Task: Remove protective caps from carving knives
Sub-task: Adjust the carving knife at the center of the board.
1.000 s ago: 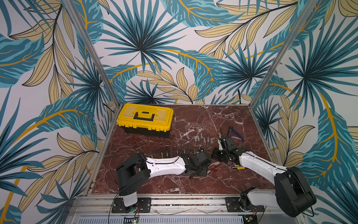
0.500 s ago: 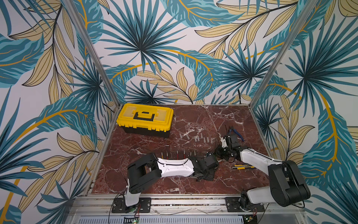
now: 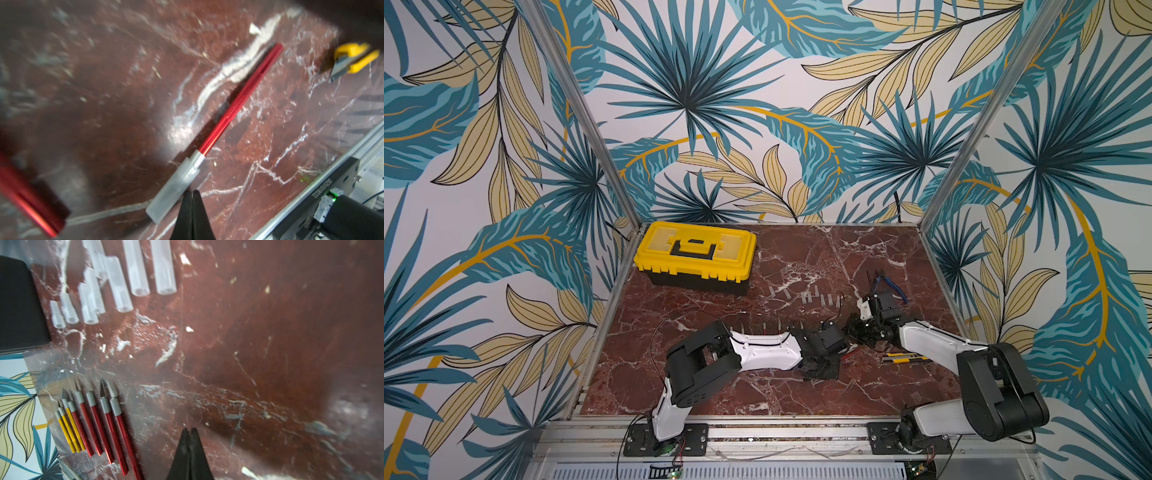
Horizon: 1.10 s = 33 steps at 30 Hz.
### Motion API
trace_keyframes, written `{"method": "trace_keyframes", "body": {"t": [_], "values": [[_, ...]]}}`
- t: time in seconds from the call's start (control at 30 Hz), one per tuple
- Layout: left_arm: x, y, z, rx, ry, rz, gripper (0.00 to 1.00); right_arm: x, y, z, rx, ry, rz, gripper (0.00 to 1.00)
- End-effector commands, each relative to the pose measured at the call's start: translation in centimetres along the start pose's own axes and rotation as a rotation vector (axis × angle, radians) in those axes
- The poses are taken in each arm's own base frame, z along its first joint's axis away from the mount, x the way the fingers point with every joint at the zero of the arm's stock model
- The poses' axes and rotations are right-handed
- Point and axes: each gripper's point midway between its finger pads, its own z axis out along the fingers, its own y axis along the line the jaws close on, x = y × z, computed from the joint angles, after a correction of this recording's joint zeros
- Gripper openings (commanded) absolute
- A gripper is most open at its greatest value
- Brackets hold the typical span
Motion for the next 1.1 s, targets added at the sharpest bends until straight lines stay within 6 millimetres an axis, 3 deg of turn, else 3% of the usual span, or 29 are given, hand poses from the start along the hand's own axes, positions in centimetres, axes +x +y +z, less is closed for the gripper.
{"method": "trace_keyframes", "body": {"t": [0.0,0.27,0.53,0.8,1.07], "values": [[-1.8,-0.3,-0.6,0.01,-0.041,-0.017,0.0,0.9,-1.0,0.9,0.01,0.033,0.006,0.0],[-3.9,0.5,-0.4,0.002,-0.062,-0.026,0.0,1.0,-1.7,1.4,0.04,0.036,0.008,0.0],[-5.4,2.1,0.1,-0.02,-0.069,-0.047,0.0,0.6,-2.1,0.3,0.076,-0.001,-0.003,0.0],[-9.2,1.1,0.4,0.015,-0.109,-0.034,0.0,0.7,-2.6,-0.1,0.097,-0.017,0.003,0.0],[-11.6,2.3,1.5,0.018,-0.108,-0.074,0.0,1.6,-2.8,-0.1,0.088,0.002,0.016,0.0]]}}
